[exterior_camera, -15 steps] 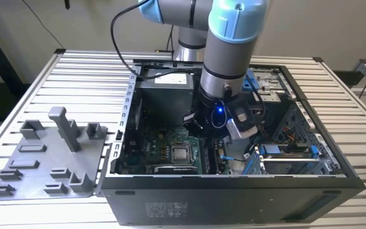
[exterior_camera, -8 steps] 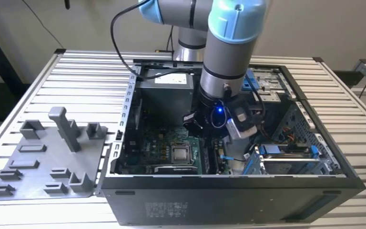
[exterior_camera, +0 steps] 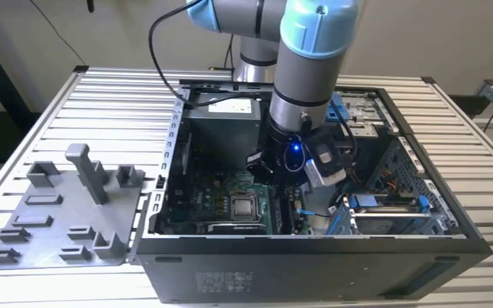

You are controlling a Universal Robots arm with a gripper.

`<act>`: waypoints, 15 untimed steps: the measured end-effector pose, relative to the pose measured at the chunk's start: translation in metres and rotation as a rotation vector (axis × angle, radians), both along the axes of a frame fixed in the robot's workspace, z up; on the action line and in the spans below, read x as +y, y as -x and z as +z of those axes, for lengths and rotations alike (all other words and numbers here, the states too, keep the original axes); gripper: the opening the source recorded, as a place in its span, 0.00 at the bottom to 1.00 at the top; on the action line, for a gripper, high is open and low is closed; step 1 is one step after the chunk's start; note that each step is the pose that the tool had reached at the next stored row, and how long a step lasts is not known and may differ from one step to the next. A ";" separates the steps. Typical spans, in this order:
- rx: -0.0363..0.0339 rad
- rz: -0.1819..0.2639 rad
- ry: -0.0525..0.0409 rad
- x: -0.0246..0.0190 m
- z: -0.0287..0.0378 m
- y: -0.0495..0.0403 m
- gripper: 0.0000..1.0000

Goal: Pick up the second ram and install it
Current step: 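Insert the second ram into the second slot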

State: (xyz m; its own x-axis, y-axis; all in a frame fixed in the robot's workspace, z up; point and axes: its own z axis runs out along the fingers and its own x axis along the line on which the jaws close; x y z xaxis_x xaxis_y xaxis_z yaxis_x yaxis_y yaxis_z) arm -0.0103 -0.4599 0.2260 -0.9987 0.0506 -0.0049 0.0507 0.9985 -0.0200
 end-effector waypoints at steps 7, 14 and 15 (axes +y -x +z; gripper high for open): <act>-0.0001 0.015 0.0022 0.0000 0.0003 0.0000 0.13; -0.0020 0.028 0.0021 0.0000 0.0000 0.0000 0.13; -0.0020 0.028 0.0012 0.0000 -0.0005 0.0000 0.13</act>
State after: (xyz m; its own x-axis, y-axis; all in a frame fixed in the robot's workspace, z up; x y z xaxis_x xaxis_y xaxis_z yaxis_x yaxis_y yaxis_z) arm -0.0103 -0.4599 0.2255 -0.9997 0.0225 -0.0069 0.0227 0.9995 -0.0211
